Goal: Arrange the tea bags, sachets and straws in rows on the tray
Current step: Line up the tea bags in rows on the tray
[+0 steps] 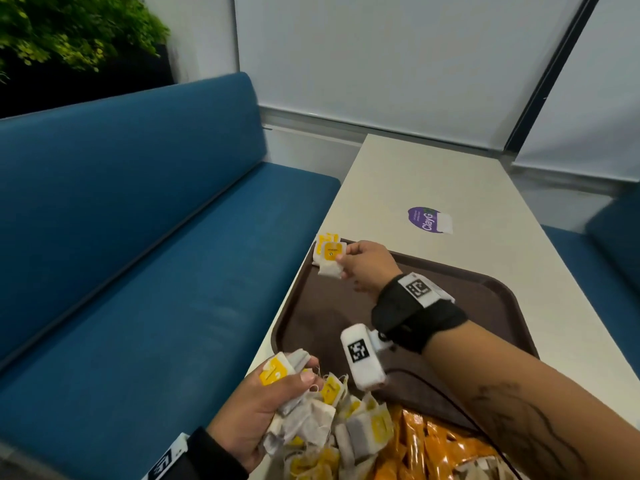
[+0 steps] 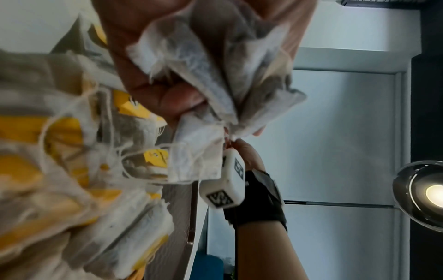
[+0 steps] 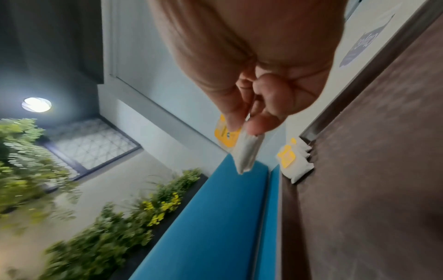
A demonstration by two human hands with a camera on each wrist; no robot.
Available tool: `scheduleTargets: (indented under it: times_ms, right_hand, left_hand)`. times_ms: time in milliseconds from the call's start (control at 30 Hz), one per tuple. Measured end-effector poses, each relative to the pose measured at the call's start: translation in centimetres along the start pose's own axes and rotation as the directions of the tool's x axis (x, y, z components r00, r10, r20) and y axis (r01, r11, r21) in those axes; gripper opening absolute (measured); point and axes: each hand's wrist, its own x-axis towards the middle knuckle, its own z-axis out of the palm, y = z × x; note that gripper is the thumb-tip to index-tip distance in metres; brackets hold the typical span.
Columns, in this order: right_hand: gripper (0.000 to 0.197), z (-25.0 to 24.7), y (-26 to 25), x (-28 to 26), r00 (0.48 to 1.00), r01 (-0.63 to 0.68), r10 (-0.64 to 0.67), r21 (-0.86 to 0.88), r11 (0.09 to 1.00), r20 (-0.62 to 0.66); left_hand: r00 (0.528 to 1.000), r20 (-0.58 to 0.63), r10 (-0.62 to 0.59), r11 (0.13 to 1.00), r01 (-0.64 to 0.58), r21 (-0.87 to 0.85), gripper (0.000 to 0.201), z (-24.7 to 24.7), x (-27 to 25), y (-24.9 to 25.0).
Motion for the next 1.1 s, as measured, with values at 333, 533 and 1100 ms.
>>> scheduleTargets:
  times_ms: [333,533,1100]
  right_hand:
    - [0.011,2.6,0.6,8.4,0.960,-0.278,0.278,-0.012,0.960,-0.016]
    - [0.034,4.8,1.1,9.7,0.974,-0.228,0.183,-0.550,0.803,-0.136]
    - [0.021,2.1,0.3,9.4,0.980,-0.009,0.159,-0.768,0.640,0.121]
  left_hand:
    - [1.000,0.009,-0.024,0.997,0.023,0.080,0.080,-2.4,0.8,0.5]
    - [1.000,0.016,-0.026,0.994,0.024,0.111,0.078,-3.3,1.1,0.8]
    - [0.999,0.053,-0.012,0.993,0.006,0.116,0.064,-3.1,1.0,0.5]
